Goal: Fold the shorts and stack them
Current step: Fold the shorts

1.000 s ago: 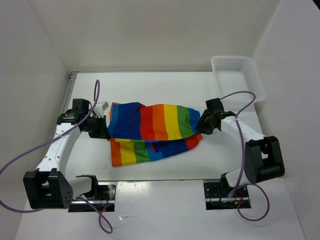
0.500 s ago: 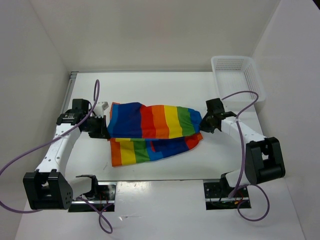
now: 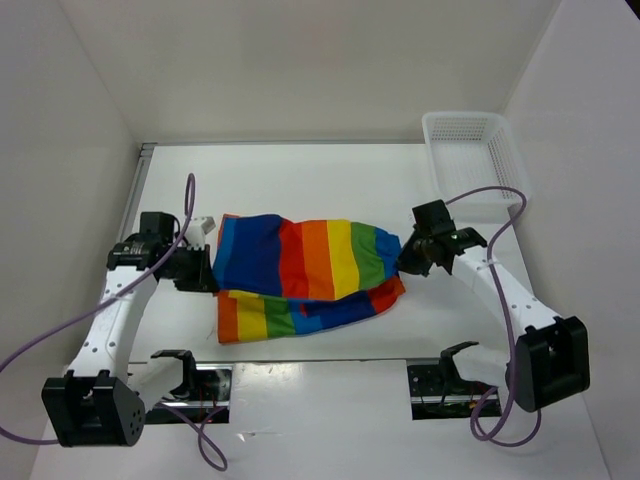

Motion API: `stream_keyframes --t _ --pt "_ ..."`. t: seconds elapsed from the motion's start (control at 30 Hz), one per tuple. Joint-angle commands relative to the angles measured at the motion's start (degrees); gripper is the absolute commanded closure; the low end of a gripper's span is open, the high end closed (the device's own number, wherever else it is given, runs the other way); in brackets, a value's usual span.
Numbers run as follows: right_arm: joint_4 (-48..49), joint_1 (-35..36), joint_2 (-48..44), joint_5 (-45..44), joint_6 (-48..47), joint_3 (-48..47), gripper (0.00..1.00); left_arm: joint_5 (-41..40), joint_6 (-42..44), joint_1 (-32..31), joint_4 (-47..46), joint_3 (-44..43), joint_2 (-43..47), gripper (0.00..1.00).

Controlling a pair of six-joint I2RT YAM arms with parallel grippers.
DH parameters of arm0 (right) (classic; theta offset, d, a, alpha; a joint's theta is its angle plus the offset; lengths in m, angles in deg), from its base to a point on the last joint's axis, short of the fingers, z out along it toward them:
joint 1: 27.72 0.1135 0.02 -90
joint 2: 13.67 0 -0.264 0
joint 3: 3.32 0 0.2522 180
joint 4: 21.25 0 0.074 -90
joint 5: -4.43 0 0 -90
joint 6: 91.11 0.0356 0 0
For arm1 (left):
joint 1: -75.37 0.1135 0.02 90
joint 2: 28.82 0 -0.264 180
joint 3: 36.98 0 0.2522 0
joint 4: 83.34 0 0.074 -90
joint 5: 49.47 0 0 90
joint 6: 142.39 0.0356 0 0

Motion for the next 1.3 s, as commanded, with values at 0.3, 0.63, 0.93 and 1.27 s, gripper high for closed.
stream_keyframes --t 0.3,0.63,0.93,1.27 --pt "-8.01 1.91 3.26 1.55 3.4 0.81 0.16 -1.46 0.21 -2.61 4.72 3.08 1.92 0.0" --pt "4.82 -0.03 5.8 0.83 1.57 -5.09 0.77 -0.94 0.21 -2.61 -14.69 -4.77 -12.93 0.27" --pt "15.46 -0.03 17.49 7.62 -3.1 -2.28 0.85 0.82 0.21 -3.14 -27.26 -10.82 -36.12 0.45" --pt "20.21 -0.03 34.88 4.02 -3.1 -13.4 0.85 0.65 0.21 -3.14 -31.58 -25.41 -53.1 0.44"
